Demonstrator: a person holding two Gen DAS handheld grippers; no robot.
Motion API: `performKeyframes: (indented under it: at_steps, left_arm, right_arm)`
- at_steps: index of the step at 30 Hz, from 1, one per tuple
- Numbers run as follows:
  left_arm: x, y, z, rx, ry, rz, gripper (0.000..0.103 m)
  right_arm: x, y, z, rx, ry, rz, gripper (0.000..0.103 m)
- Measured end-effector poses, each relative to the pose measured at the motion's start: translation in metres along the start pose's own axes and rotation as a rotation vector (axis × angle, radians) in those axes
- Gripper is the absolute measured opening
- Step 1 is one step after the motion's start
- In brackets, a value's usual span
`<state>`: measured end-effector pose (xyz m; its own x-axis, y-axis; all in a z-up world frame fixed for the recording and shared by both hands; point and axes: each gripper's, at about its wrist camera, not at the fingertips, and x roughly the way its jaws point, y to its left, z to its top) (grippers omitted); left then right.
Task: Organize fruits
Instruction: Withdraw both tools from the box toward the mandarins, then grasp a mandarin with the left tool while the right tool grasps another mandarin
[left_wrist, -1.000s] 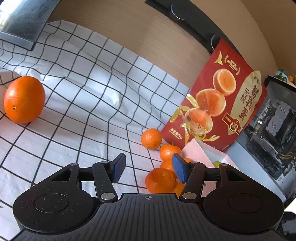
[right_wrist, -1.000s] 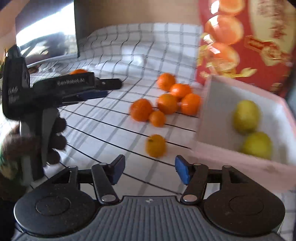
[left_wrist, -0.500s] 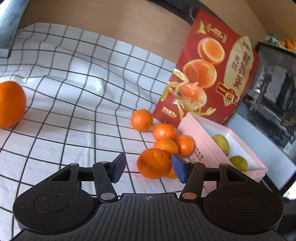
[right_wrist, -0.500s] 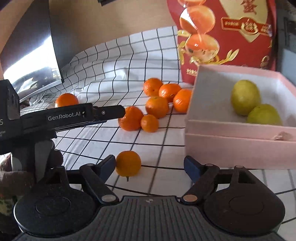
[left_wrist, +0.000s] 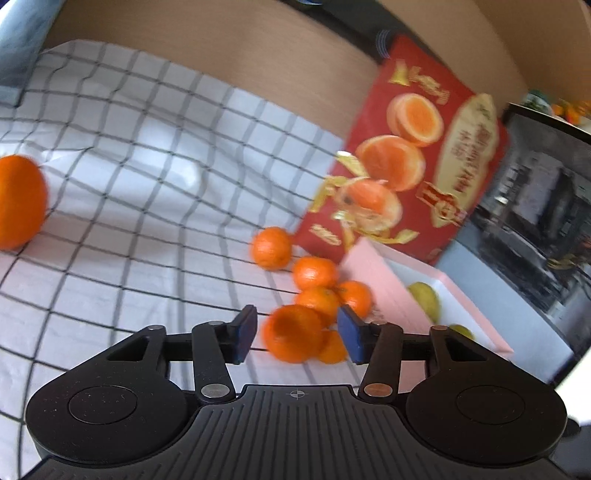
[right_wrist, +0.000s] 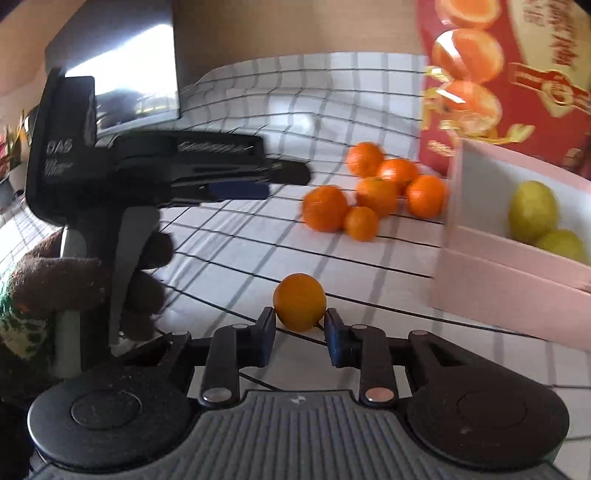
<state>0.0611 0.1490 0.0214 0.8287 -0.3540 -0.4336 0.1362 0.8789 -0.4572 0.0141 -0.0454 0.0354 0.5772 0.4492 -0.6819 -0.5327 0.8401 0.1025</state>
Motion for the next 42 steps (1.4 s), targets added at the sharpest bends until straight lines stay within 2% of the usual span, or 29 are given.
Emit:
performKeyframes:
  at_steps: [2,5,6,8,10,13,14,15,17,23,25,27,28,31,36,42]
  left_arm:
    - [0.0,-0.011,-0.001,0.034,0.015,-0.034,0.053]
    - [0.007,-0.031,-0.004,0.037,0.094,-0.077,0.053]
    - [0.011,-0.038,-0.004,0.03,0.11,-0.066,0.053]
    - [0.019,-0.05,-0.002,0.029,0.117,0.003,0.053]
    - [0.029,-0.068,-0.002,0.129,0.096,0.086,0.053]
    - [0.041,-0.084,-0.003,0.247,0.118,0.185,0.053]
    - [0.043,-0.086,-0.002,0.256,0.126,0.189,0.053]
    - [0.045,-0.087,0.0,0.257,0.133,0.183,0.053]
    - [0.052,-0.087,0.002,0.26,0.146,0.163,0.053]
    - [0.057,-0.083,-0.004,0.3,0.201,0.136,0.051]
    - [0.046,-0.078,-0.004,0.247,0.227,0.091,0.051]
    - [0.029,-0.071,-0.001,0.155,0.218,0.005,0.051]
    - [0.022,-0.07,0.0,0.141,0.204,0.0,0.051]
    - [0.014,-0.074,-0.002,0.182,0.19,0.062,0.051]
    - [0.028,-0.078,-0.014,0.241,0.24,0.122,0.051]
    - [0.026,-0.071,-0.027,0.257,0.282,0.192,0.05]
  right_arm:
    - [-0.014,-0.017,-0.006,0.029,-0.021,-0.044,0.028]
    - [-0.035,-0.048,-0.02,0.082,-0.031,-0.104,0.028]
    - [-0.041,-0.056,-0.024,0.084,-0.038,-0.137,0.028]
    - [-0.048,-0.069,-0.034,0.072,-0.055,-0.222,0.028]
    - [-0.05,-0.084,-0.041,0.105,-0.055,-0.25,0.028]
    - [-0.059,-0.102,-0.043,0.192,-0.082,-0.196,0.029]
    - [-0.062,-0.105,-0.044,0.206,-0.101,-0.188,0.036]
    - [-0.063,-0.107,-0.044,0.217,-0.11,-0.181,0.047]
    - [-0.066,-0.111,-0.046,0.241,-0.126,-0.175,0.055]
    - [-0.066,-0.112,-0.046,0.272,-0.125,-0.183,0.065]
    - [-0.067,-0.114,-0.046,0.281,-0.125,-0.185,0.067]
    - [-0.067,-0.115,-0.046,0.291,-0.122,-0.185,0.068]
    - [-0.066,-0.117,-0.046,0.297,-0.121,-0.184,0.068]
    - [-0.066,-0.119,-0.046,0.309,-0.117,-0.188,0.069]
    - [-0.066,-0.119,-0.047,0.316,-0.117,-0.202,0.07]
    - [-0.065,-0.12,-0.046,0.322,-0.109,-0.195,0.072]
